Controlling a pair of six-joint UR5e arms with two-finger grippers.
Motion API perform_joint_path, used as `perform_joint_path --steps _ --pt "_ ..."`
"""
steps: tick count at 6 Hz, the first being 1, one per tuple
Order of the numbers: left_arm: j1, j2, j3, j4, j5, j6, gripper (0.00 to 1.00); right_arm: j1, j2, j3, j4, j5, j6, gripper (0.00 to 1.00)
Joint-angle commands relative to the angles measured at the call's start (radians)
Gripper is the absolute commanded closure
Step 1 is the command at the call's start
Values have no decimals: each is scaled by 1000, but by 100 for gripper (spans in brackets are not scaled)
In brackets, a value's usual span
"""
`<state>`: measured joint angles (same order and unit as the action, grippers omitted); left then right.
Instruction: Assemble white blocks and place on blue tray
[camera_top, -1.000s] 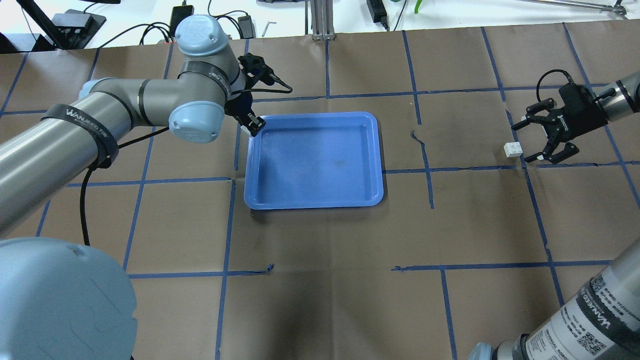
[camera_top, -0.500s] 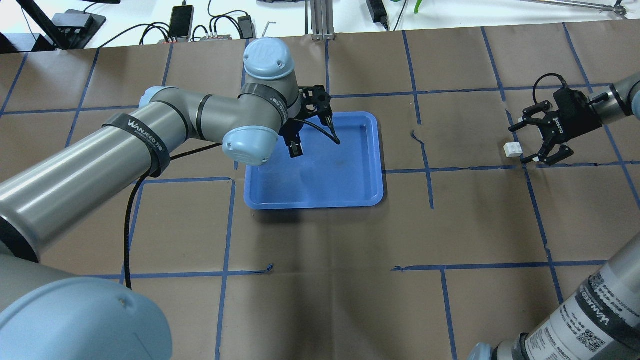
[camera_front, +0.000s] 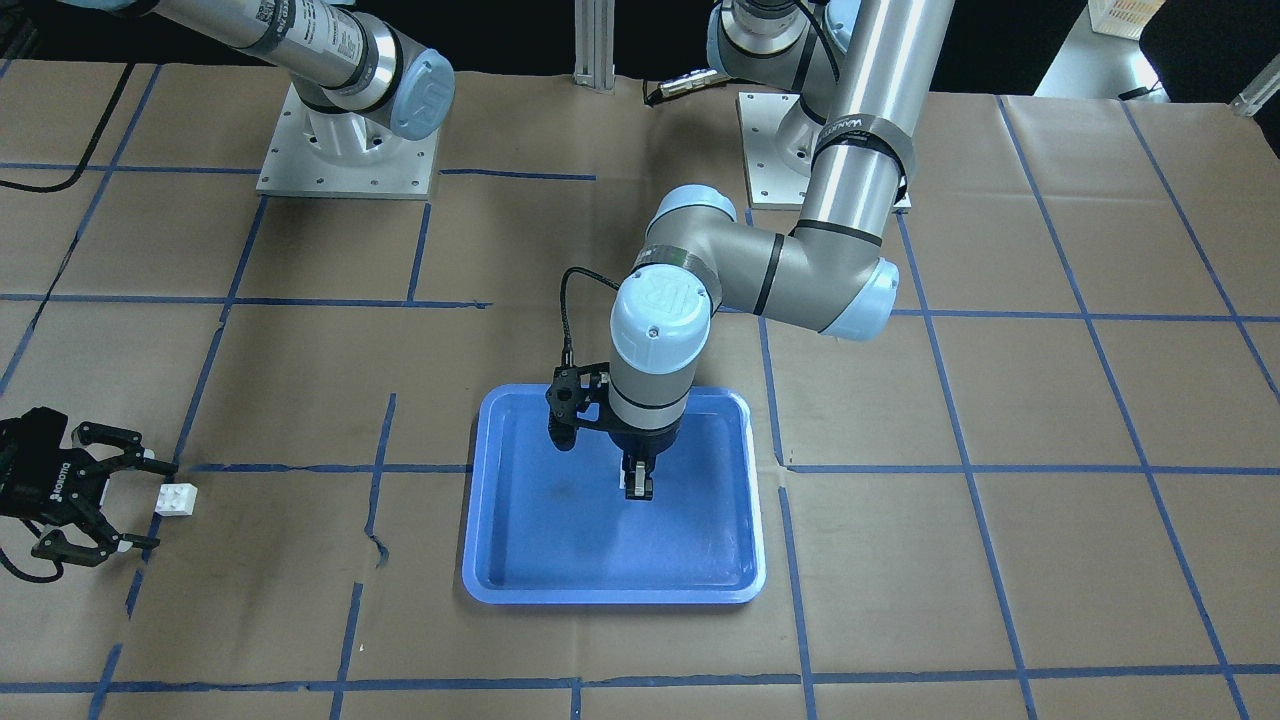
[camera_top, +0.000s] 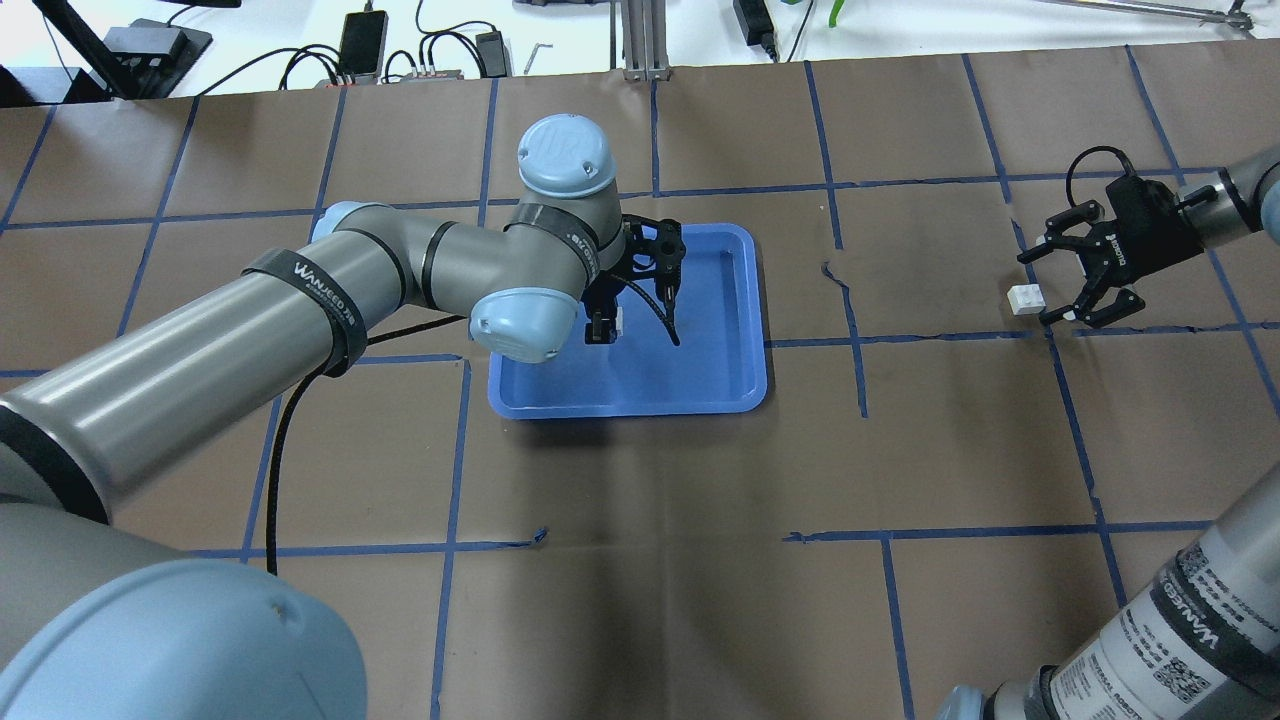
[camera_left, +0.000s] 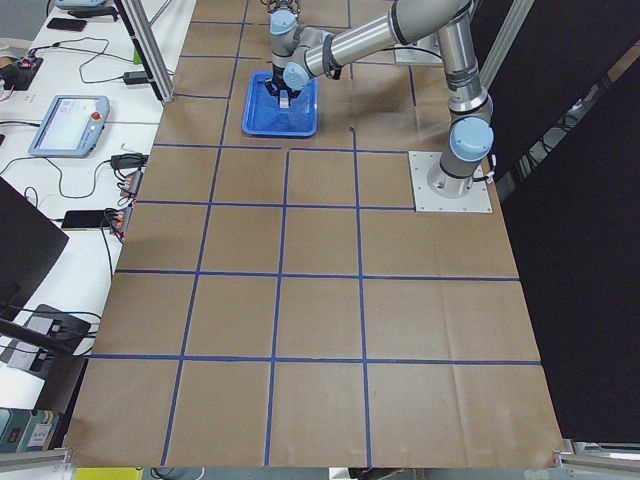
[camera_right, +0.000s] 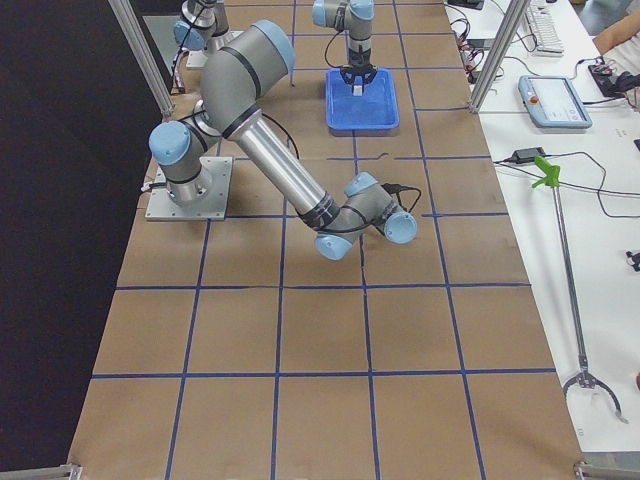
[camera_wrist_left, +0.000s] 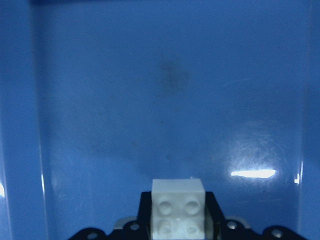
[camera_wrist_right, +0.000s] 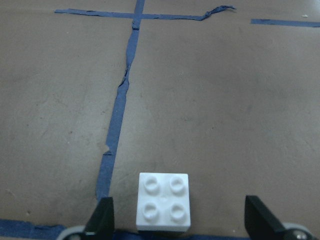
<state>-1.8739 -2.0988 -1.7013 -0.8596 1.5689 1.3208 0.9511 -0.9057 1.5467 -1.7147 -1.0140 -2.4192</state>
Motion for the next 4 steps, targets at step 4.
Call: perform_joint_path --steps 4 --pt "-2 -10 -41 44 -3 -169 82 0 -9 -7 6 44 -4 66"
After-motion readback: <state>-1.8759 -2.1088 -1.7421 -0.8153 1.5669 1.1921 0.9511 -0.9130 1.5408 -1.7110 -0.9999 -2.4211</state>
